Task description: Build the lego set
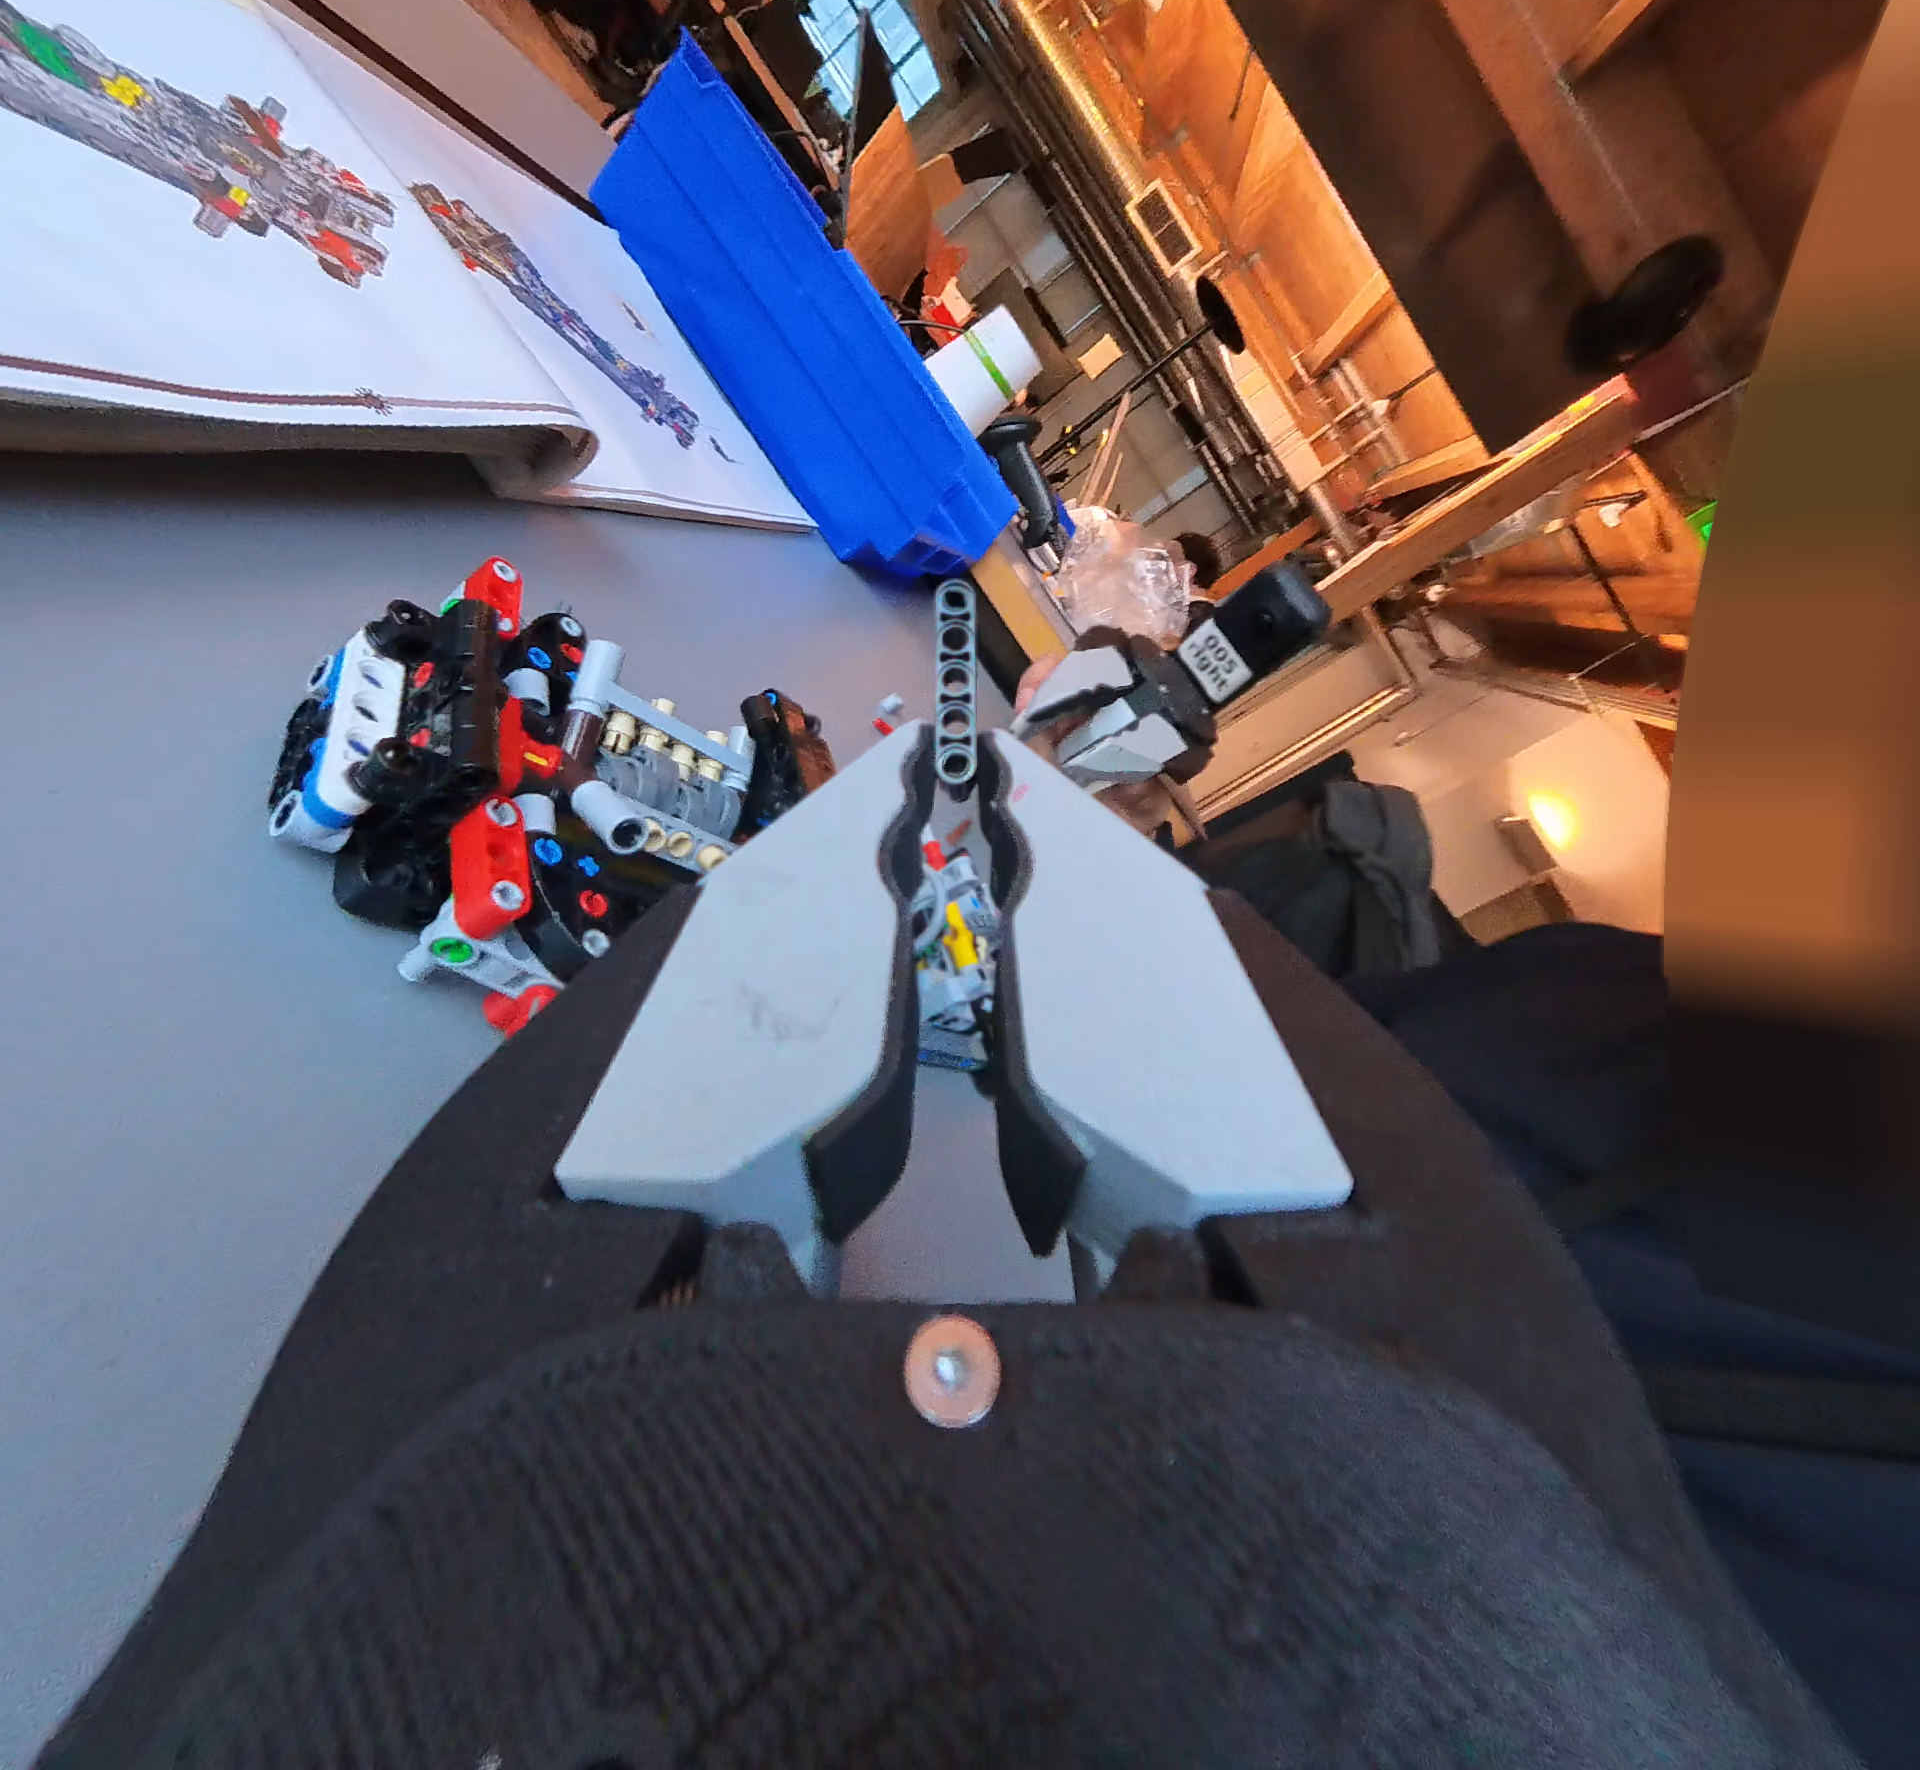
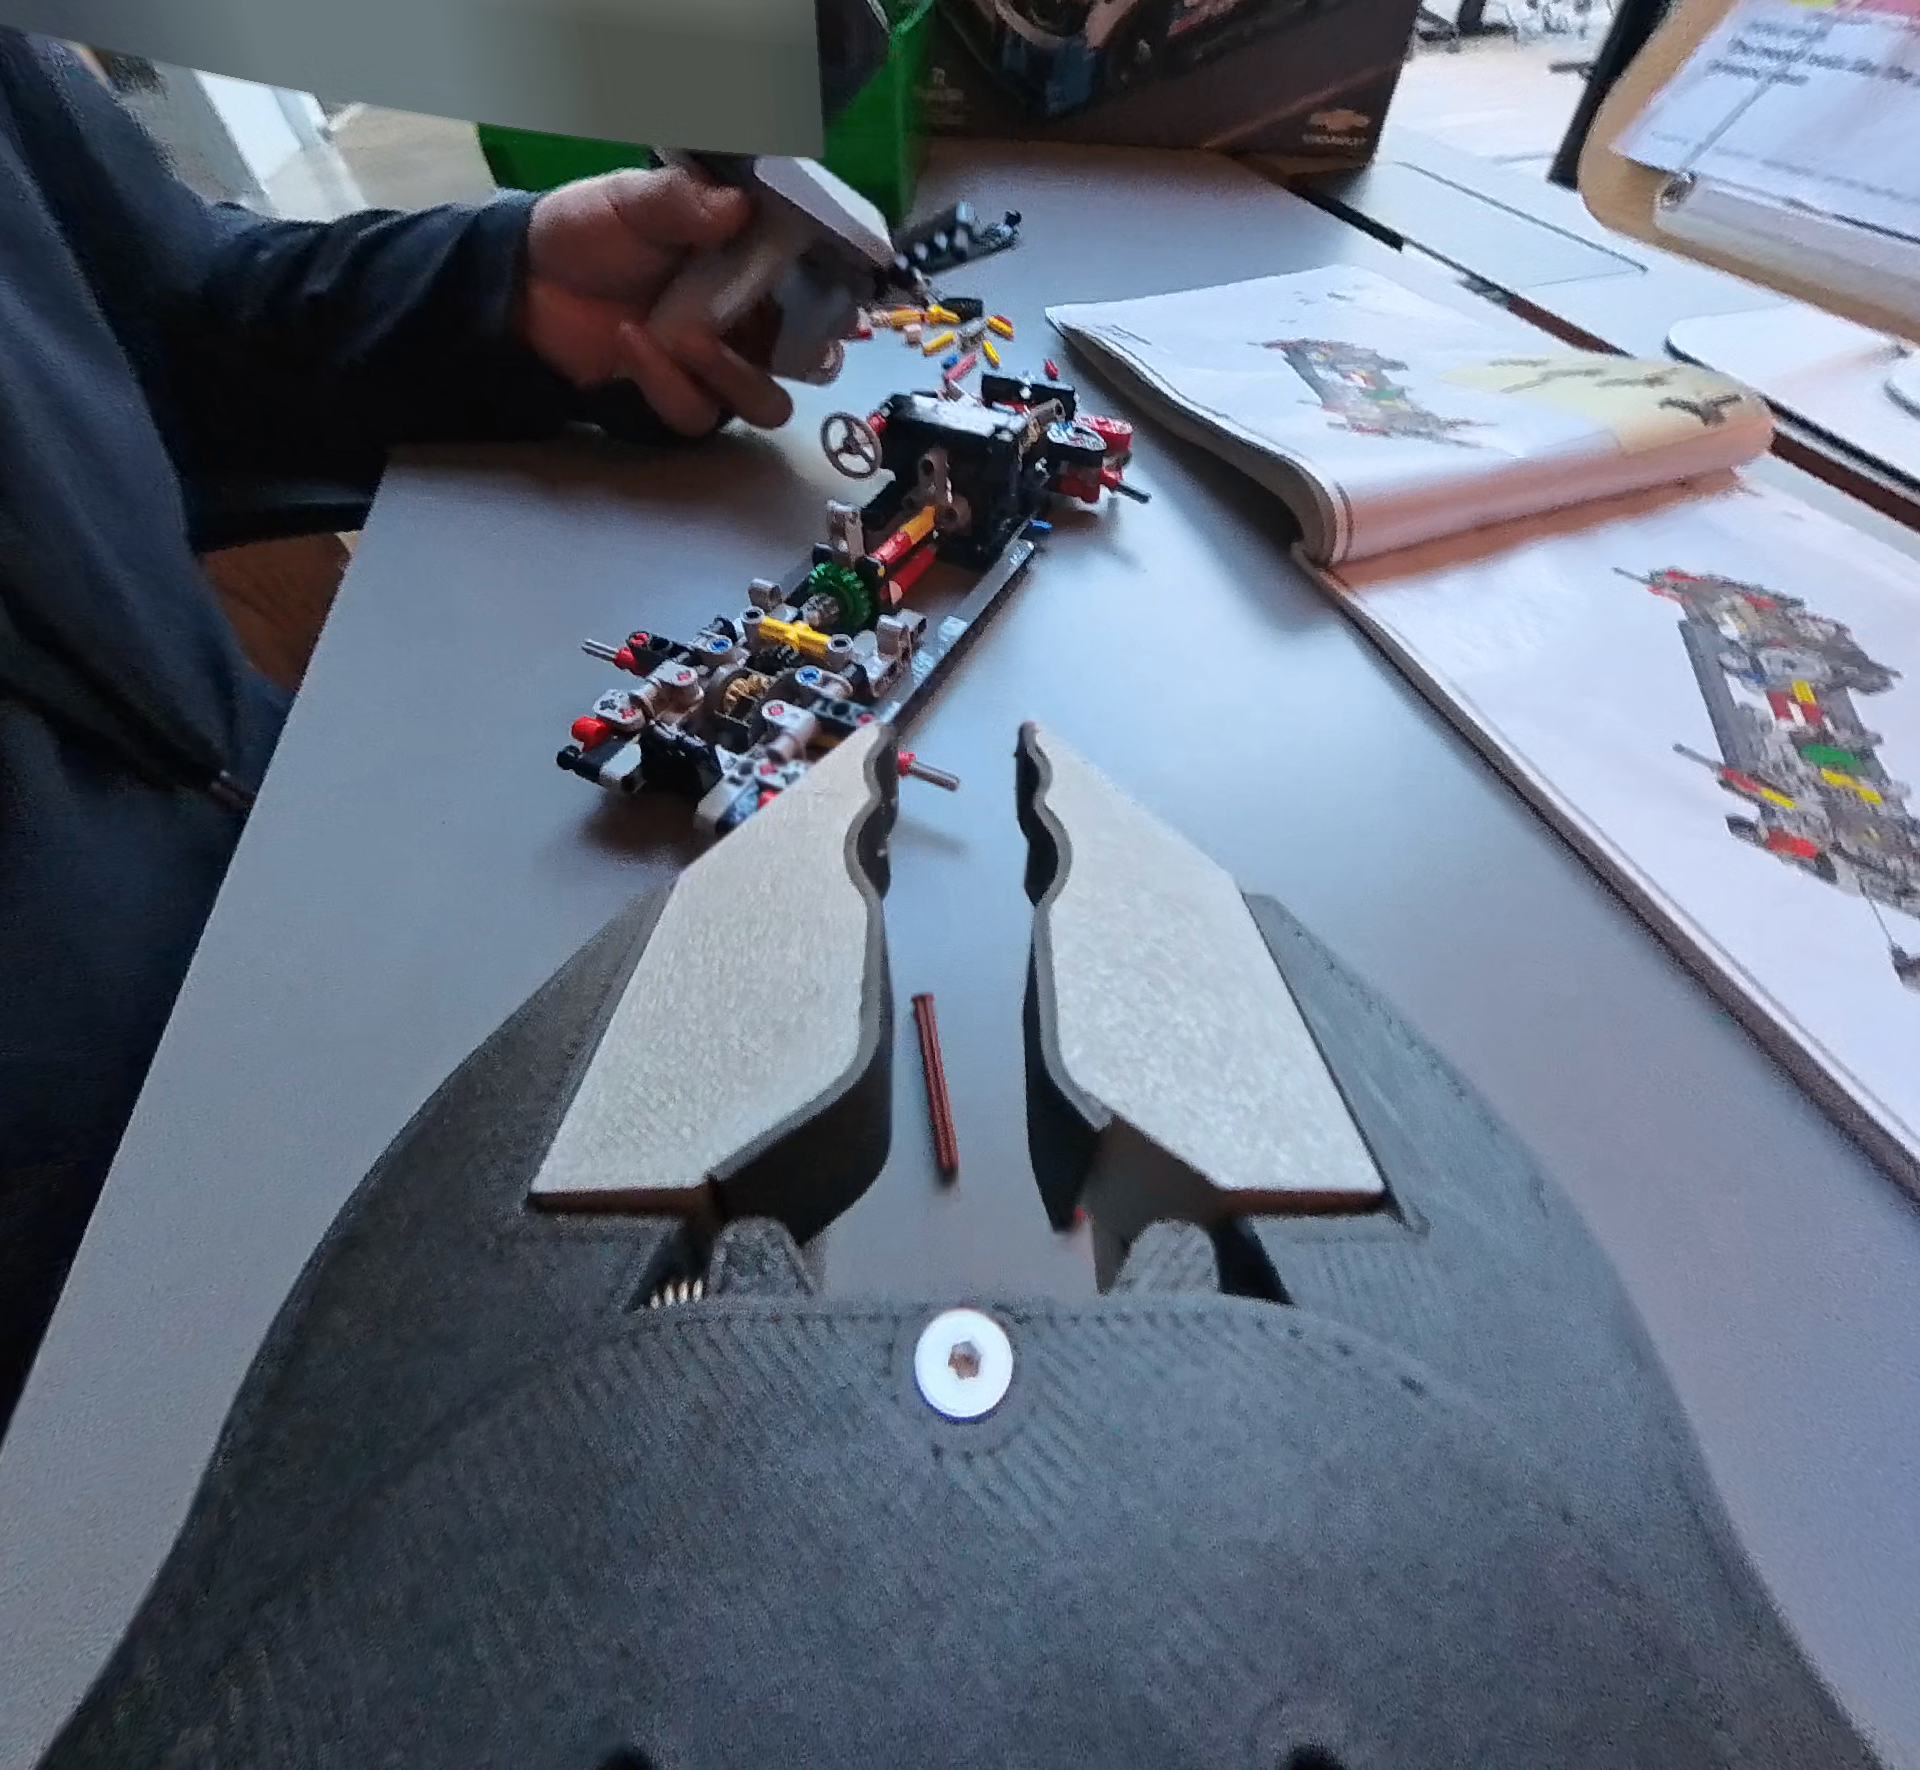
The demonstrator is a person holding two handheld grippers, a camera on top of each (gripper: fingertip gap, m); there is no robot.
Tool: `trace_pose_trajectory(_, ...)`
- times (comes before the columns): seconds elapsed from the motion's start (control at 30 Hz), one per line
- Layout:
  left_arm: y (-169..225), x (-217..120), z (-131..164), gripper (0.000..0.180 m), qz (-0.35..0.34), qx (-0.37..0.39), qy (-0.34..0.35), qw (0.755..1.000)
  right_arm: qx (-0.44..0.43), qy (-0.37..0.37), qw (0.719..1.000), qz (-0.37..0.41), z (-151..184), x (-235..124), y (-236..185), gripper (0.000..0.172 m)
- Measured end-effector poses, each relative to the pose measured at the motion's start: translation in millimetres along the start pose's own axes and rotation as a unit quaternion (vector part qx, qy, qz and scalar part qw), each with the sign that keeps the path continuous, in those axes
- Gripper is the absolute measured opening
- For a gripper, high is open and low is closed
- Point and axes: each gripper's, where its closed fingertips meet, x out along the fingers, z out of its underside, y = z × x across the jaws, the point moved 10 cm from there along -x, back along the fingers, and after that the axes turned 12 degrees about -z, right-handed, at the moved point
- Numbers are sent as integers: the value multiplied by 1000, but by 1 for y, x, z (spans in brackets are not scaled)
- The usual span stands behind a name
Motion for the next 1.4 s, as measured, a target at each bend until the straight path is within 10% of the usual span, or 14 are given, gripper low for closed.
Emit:
trace_pose_trajectory(0.47, 25, 5, 10, 5, 3, 123, -36, 992, -8, -234, 968, 88, 37, -7, -32, 22)
trace_pose_trajectory(0.9, 41, 16, 28, 5, -43, 278, -90, 955, 36, -224, 971, 72, 38, -11, -24, 1)
trace_pose_trajectory(1.4, 27, -20, 62, 13, -157, 451, -255, 841, 4, -102, 994, 39, -15, 6, -27, 0)
